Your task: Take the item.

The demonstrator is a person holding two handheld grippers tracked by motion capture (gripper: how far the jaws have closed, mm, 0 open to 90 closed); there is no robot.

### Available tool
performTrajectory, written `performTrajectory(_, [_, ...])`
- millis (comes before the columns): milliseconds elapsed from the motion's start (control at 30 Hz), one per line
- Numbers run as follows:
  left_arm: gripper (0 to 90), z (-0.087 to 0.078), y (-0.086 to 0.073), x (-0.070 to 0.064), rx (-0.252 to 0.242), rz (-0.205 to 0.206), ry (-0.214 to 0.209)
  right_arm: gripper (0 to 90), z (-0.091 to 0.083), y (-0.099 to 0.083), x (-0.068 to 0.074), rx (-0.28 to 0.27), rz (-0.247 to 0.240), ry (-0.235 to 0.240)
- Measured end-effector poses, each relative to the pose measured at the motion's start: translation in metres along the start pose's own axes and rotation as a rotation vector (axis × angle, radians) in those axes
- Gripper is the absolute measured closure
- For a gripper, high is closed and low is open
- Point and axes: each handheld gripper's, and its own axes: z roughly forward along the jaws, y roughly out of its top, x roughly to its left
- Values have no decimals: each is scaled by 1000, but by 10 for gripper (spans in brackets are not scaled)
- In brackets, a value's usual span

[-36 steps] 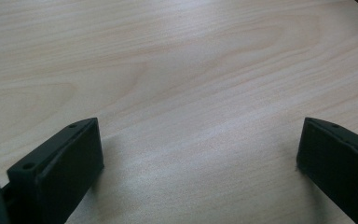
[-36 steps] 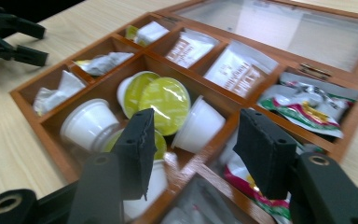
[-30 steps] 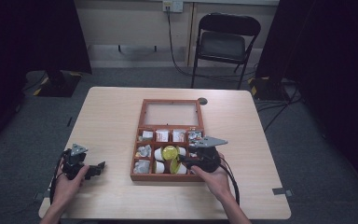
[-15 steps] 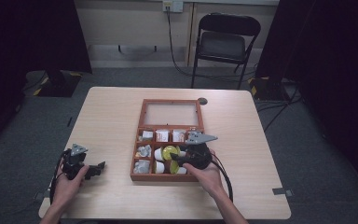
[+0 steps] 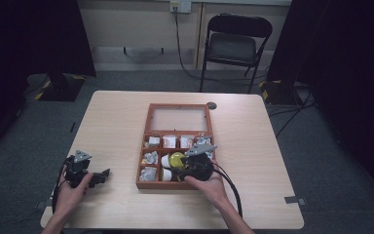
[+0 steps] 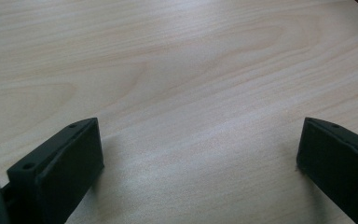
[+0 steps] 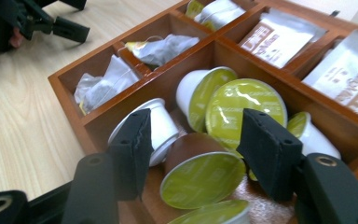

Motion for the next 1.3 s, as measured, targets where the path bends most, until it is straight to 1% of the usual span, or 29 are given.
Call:
performTrajectory(67, [0, 0, 0, 0, 1, 2, 1, 404, 1, -1, 1, 4, -15, 2])
performTrajectory(100, [0, 0, 0, 0, 0, 1, 0, 400, 2, -1, 1, 7, -11, 7])
performTrajectory(133, [0, 0, 0, 0, 0, 2, 0, 400, 3, -1, 0, 20, -4, 3])
performTrajectory(167, [0, 0, 0, 0, 0, 2, 0, 400, 3, -1, 0, 20, -4, 3])
performTrajectory(200, [0, 0, 0, 0, 0, 1, 0, 397, 5, -3, -1, 40, 1, 1])
performTrajectory(233, [0, 0, 0, 0, 0, 1, 0, 397, 5, -3, -1, 40, 1, 1])
performTrajectory(267, [0, 0, 0, 0, 1, 2, 1, 395, 6, -4, -2, 53, 5, -4])
performTrajectory(500, [0, 0, 0, 0, 0, 1, 0, 387, 8, -7, -2, 60, 6, -15])
performTrajectory(533, [0, 0, 0, 0, 0, 2, 0, 383, 10, -9, -3, 81, 15, -11])
performTrajectory(567, [0, 0, 0, 0, 0, 1, 0, 383, 10, -9, -3, 81, 15, -11])
performTrajectory(600, [0, 0, 0, 0, 0, 1, 0, 376, 12, -11, -4, 100, 21, -11])
performTrajectory(700, [0, 0, 0, 0, 1, 3, 1, 366, 14, -11, -3, 104, 15, -16])
performTrajectory(767, [0, 0, 0, 0, 1, 3, 2, 357, 14, -10, -2, 108, 26, -13])
performTrajectory(933, [0, 0, 0, 0, 1, 3, 1, 360, 16, -10, 0, 119, 16, -21])
performTrajectory(1033, [0, 0, 0, 0, 1, 3, 2, 373, 18, -10, 0, 138, 13, -31])
performTrajectory(1067, [0, 0, 0, 0, 1, 3, 2, 387, 19, -9, 1, 147, 4, -40])
performTrajectory(1167, [0, 0, 0, 0, 1, 3, 2, 415, 19, -9, 1, 152, 7, -49])
performTrajectory(1200, [0, 0, 0, 0, 1, 3, 2, 417, 19, -9, 0, 156, 16, -43])
performTrajectory(1300, [0, 0, 0, 0, 1, 3, 2, 417, 19, -9, 0, 158, 16, -44])
